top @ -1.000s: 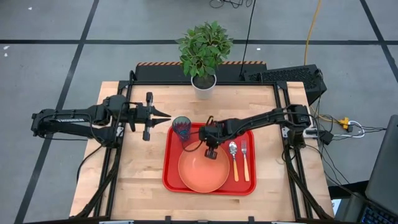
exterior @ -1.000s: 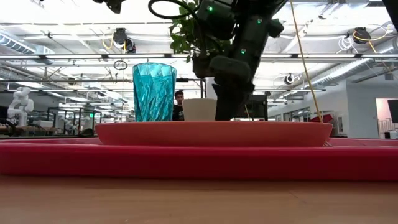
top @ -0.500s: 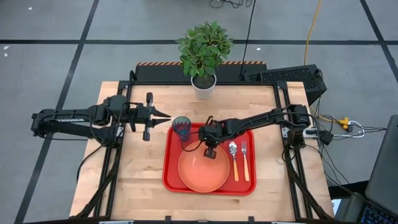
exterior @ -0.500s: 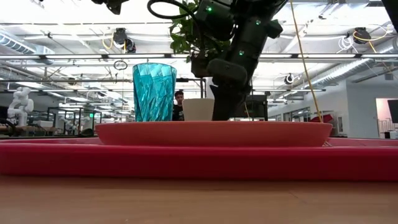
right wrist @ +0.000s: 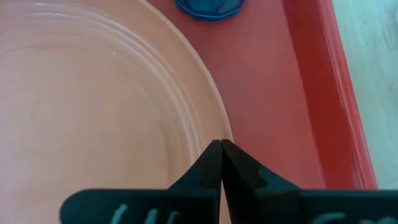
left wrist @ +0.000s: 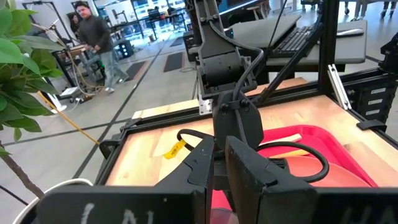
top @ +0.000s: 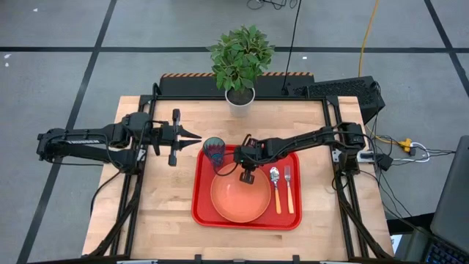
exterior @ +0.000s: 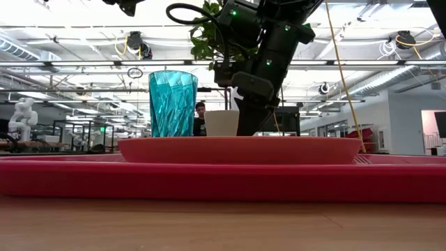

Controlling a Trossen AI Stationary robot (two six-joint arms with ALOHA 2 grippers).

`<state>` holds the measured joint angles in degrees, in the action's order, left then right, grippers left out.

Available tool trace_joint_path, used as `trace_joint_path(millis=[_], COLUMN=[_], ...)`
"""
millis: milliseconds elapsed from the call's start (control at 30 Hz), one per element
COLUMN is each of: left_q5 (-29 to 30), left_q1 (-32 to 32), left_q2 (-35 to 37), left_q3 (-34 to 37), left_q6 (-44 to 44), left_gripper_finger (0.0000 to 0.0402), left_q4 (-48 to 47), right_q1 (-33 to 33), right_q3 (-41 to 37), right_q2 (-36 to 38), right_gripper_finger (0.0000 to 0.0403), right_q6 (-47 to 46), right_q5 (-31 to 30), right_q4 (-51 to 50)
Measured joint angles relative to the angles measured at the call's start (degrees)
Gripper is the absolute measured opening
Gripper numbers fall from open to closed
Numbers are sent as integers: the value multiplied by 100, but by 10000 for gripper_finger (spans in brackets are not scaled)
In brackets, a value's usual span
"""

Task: Pick and place plate/cup/fork/spoon on tray
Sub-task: Put the orange plate on the red tray, then adjust the yellow spoon on the red tray

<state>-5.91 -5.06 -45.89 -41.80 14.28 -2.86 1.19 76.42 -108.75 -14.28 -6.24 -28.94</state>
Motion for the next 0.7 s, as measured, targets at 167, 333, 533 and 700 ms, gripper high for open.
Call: trace_joint_path(millis=[167, 333, 533, 700], left_q5=[0, 0, 4, 4], left_q1=[0, 0, 0, 0], left_q2=[0, 0, 0, 2], left_q3=[0, 0, 2, 2], left_q6=[0, 2, 22, -22], left_gripper_finger=[47, 47, 47, 47], left_q4=[-9, -54, -87, -86], right_q1=[0, 62, 320, 822], right_q3=[0, 0, 0, 0], right_q2=[0, 135, 639, 990], right_gripper_finger=[0, 0, 0, 0], right_q6=[66, 107, -9, -679], right_q5=[10, -145, -301, -299], right_q4=[-1, -32, 31, 71])
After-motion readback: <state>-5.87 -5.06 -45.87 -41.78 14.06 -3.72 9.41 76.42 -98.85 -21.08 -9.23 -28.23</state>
